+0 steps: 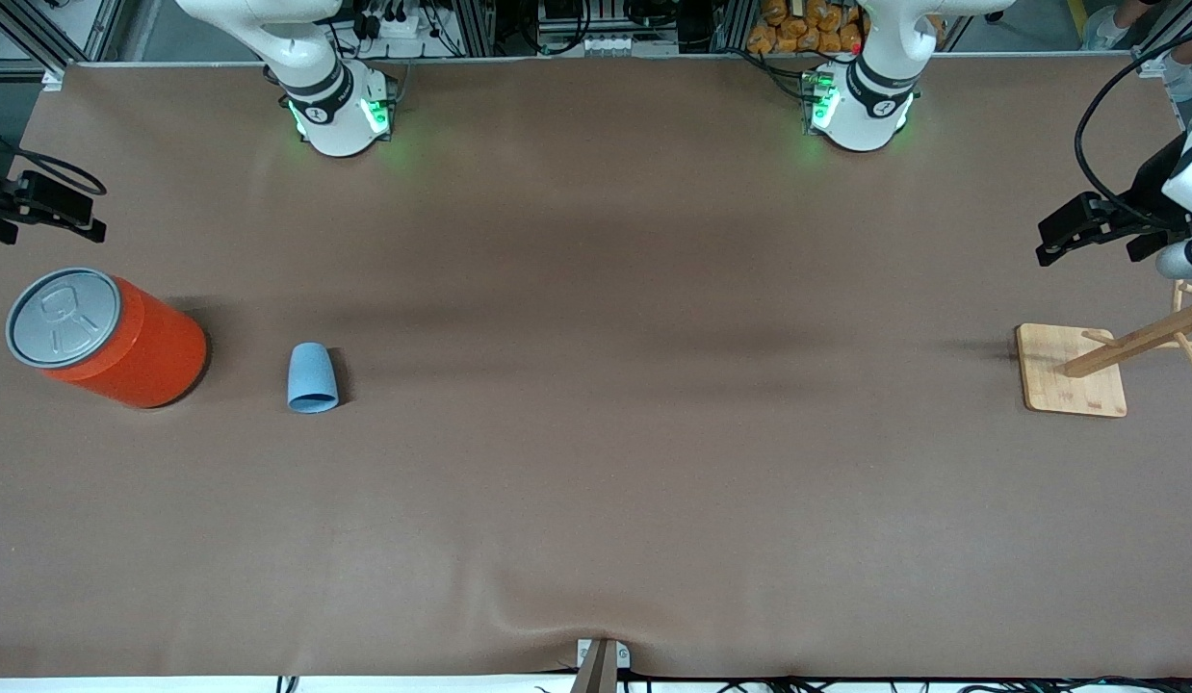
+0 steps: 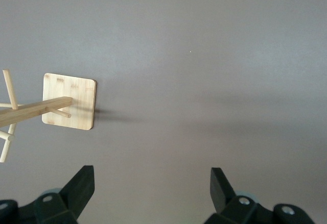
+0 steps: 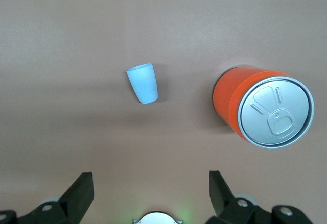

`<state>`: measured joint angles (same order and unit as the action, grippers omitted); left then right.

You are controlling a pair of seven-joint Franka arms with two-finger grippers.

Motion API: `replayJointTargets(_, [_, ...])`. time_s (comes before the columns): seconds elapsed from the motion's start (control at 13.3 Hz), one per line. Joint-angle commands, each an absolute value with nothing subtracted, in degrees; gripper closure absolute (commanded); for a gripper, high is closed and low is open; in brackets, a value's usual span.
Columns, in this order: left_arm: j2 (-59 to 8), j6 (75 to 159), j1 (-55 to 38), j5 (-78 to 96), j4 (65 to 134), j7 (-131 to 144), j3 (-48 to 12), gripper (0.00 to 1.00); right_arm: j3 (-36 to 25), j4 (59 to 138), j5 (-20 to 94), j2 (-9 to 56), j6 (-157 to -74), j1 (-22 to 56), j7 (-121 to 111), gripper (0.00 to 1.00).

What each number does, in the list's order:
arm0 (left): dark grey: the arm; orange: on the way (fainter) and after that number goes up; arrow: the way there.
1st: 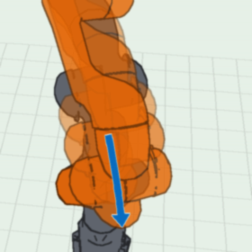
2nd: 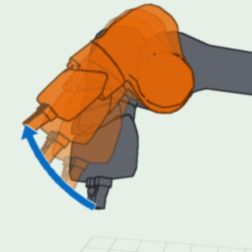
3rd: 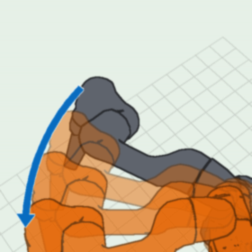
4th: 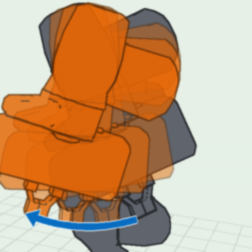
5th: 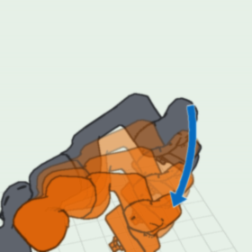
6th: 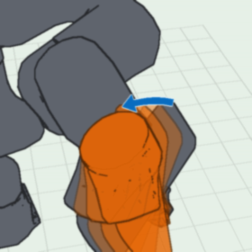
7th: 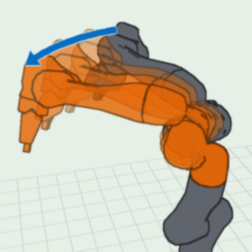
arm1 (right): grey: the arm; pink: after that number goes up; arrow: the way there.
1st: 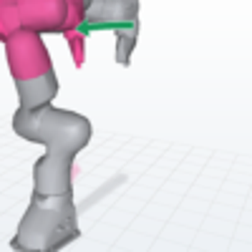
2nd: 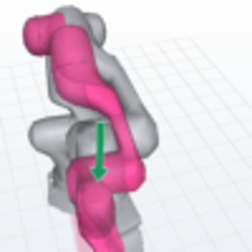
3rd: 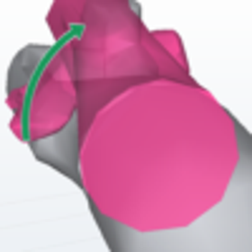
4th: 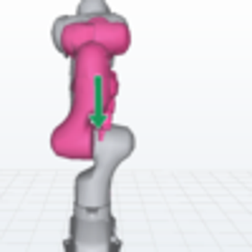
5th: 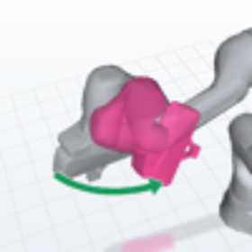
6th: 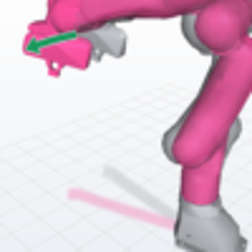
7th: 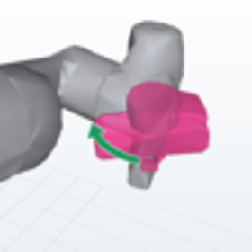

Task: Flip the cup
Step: 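Reach the right gripper toward the light blue cup lying on its side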

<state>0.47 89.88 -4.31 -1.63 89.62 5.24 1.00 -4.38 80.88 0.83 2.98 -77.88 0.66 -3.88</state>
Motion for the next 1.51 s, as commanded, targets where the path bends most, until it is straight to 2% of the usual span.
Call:
replayJointTargets(0.0, [0.0, 88.86, -4.04, -0.79, 88.5, 4.57, 0.7, 0.0, -3.6, 79.98, 0.53, 3.6, -77.08, -0.18, -3.43, 0.0])
replayJointTargets(0.6, [-0.44, 88.86, -3.87, -0.7, 88.42, 4.66, 0.7, 0.0, -3.6, 80.33, 0.7, 5.71, -79.27, 0.09, -3.6, 0.0])
replayJointTargets(1.13, [-0.44, 88.86, -4.13, -0.79, 88.42, 4.57, 0.62, 0.0, -3.52, 80.77, 1.14, 16.68, -89.98, 3.86, -4.83, 0.0])
replayJointTargets(1.43, [-0.44, 88.86, -4.13, -0.79, 88.51, 4.57, 0.62, 0.0, -3.52, 84.27, 1.05, 22.31, -95.69, 4.48, -5.01, 0.0])
